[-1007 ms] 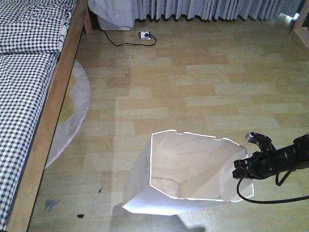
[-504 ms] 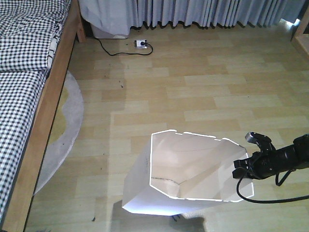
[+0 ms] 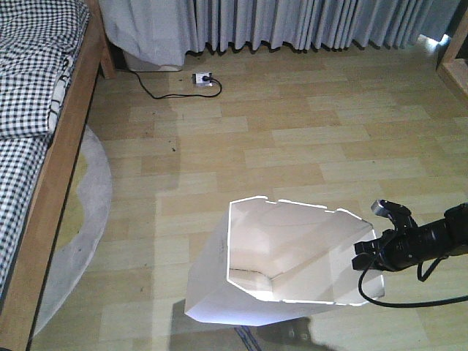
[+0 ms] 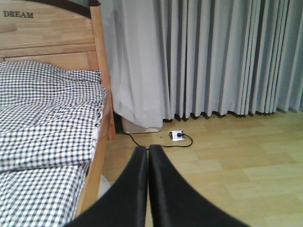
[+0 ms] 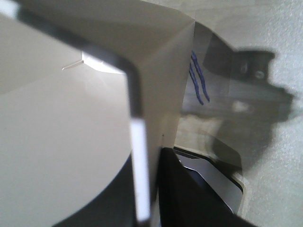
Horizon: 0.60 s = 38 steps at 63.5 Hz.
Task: Move trash bin to bedside with robot
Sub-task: 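Carry the held bin across the floor toward the bed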
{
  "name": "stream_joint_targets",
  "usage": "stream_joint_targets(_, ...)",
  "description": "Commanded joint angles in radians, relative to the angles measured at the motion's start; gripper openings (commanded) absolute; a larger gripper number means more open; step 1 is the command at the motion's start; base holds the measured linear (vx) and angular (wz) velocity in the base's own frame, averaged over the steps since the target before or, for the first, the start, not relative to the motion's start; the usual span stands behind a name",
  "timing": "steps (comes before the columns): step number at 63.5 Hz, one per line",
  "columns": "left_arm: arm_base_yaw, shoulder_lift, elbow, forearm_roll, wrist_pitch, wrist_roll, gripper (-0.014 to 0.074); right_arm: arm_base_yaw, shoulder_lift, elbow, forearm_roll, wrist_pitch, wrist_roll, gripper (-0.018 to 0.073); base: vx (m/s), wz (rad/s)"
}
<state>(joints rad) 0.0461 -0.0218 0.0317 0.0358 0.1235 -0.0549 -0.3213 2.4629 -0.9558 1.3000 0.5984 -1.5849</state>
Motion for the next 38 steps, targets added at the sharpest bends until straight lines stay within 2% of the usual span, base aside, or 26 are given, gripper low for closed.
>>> stream_joint_targets(1,0.000,-0.005,-0.024,-0.001,-0.073,-0.004,-0.0006,-0.003,-0.071,-0.007,0.043,0.251,-0.008,-0.0005,0.27,-0.08)
stream_joint_targets(38,0.000,-0.005,-0.024,-0.001,-0.073,-0.004,-0.0006,-0.003,-0.071,-0.007,0.043,0.251,-0.008,-0.0005,0.27,-0.01)
